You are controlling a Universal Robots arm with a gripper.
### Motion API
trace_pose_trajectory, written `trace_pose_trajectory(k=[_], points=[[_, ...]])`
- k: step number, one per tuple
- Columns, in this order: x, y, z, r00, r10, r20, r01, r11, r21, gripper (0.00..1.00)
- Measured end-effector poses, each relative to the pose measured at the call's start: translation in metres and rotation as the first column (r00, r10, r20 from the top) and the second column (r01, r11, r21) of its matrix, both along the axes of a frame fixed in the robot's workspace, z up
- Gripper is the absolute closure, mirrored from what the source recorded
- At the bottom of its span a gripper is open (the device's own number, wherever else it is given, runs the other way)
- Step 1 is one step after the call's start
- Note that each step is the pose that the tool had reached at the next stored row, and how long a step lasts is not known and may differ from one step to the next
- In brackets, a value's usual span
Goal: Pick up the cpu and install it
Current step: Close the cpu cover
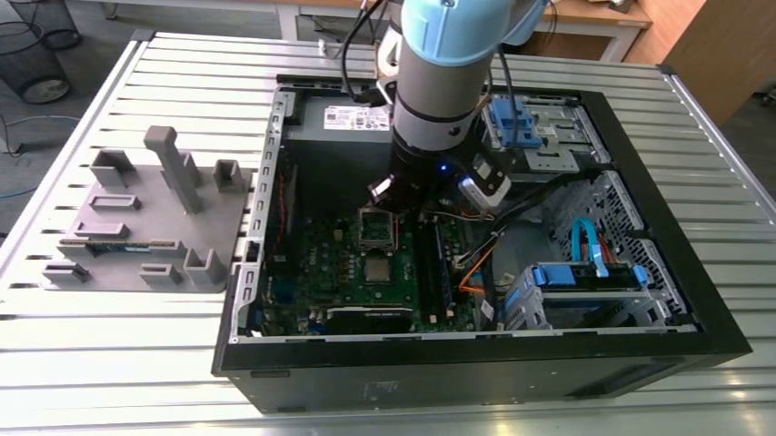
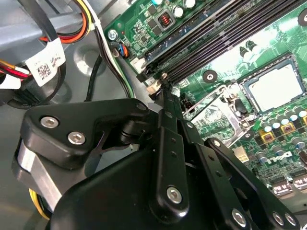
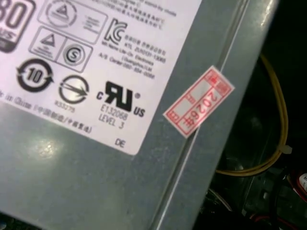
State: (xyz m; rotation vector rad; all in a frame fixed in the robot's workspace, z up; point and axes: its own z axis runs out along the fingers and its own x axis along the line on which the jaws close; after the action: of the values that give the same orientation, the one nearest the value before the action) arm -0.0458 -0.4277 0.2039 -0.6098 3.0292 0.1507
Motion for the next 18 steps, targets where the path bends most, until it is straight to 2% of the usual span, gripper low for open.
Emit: trace_pose_trajectory(k=[10,16,18], points=[[-0.0039,0.0046,-0.0021,1.0,0.0,0.002,0.0,1.0,0.0001,0.89],[-0.0053,0.005,-0.0025,1.0,0.001,0.0018,-0.001,1.0,-0.0007,0.89],[-0.0054,0.0051,-0.0026,1.0,0.002,0.0021,-0.002,1.0,-0.003,0.89]])
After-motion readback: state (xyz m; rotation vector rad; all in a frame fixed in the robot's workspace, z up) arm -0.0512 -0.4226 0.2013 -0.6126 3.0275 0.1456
